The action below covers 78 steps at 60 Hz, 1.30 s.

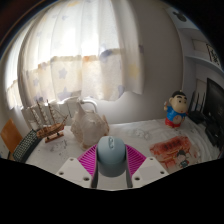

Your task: Arrange mouse

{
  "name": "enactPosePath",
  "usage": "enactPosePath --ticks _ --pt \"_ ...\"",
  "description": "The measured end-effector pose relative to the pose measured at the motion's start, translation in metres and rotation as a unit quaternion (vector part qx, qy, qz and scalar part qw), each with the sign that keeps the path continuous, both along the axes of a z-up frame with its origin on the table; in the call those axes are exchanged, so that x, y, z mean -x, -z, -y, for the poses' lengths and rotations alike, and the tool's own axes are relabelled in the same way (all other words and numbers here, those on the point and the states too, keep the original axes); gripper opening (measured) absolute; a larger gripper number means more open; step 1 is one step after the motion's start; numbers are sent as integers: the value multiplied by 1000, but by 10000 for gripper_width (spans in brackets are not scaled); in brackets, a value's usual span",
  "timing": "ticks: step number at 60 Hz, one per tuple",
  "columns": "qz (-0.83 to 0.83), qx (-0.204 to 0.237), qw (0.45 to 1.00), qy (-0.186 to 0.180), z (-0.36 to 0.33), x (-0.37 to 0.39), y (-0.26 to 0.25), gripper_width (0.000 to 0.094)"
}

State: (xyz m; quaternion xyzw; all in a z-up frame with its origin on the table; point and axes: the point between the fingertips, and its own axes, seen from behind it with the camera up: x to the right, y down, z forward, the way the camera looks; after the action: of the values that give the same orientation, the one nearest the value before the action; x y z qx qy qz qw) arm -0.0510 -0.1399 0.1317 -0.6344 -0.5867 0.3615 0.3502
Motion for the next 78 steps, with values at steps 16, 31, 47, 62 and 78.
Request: enactPosePath --ticks 16,31,47,62,78 --pt "37 -49 996 59 -232 6 45 392" --pt "90 -33 995 38 -314 12 142 418" --pt "100 -27 993 59 -326 -4 119 849" --pt "105 -36 993 49 -264 -95 17 849" --pt "111 -35 993 30 -201 -165 -21 854"
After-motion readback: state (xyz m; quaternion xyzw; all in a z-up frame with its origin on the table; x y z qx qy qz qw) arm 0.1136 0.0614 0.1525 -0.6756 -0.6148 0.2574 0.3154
